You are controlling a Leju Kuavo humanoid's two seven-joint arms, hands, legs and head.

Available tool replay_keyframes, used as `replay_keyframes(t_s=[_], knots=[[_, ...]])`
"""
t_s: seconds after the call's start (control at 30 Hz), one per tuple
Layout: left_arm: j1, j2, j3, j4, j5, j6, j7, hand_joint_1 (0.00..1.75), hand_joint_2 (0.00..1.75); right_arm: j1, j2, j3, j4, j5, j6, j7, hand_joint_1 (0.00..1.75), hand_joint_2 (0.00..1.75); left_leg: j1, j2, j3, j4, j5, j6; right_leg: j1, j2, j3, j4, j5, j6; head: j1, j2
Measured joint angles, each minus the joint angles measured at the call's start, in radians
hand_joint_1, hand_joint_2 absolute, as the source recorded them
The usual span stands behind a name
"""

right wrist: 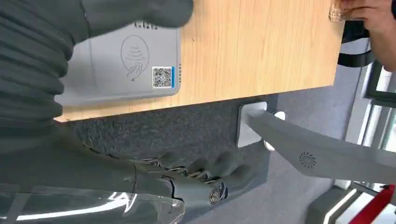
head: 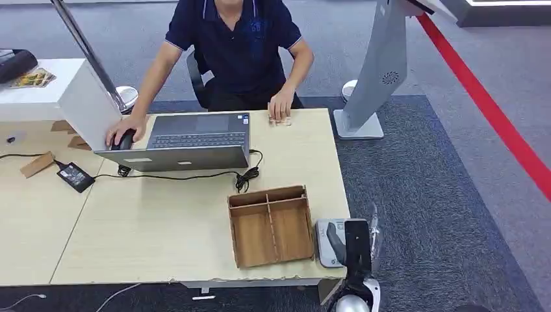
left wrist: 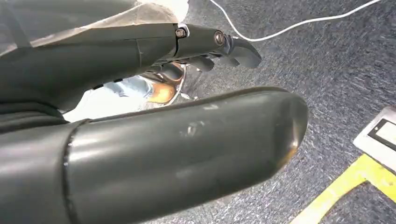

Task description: Pass the card to the sensor for recognition and then transmit it.

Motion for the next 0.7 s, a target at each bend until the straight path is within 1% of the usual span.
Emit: replay_keyframes(t_s=[0.23, 0.7], knots=[[0.0, 0.0, 0.0, 0.0, 0.0, 0.0, 0.0, 0.0, 0.0, 0.0, -0.007, 0.016, 0.0, -0.041, 0.0, -0.004, 0.0, 1.75, 0.0, 0.0, 0.0, 0.0, 0.0, 0.0, 0.0, 0.0, 0.0, 0.0, 0.0, 0.0, 0.0, 0.0], [0.0, 0.0, 0.0, 0.0, -0.003, 0.0, -0.001, 0.0, 0.0, -0.004, -0.016, 0.025, 0.002, -0.06, 0.0, -0.003, 0.0, 1.75, 0.0, 0.0, 0.0, 0.0, 0.0, 0.0, 0.0, 0.0, 0.0, 0.0, 0.0, 0.0, 0.0, 0.0]])
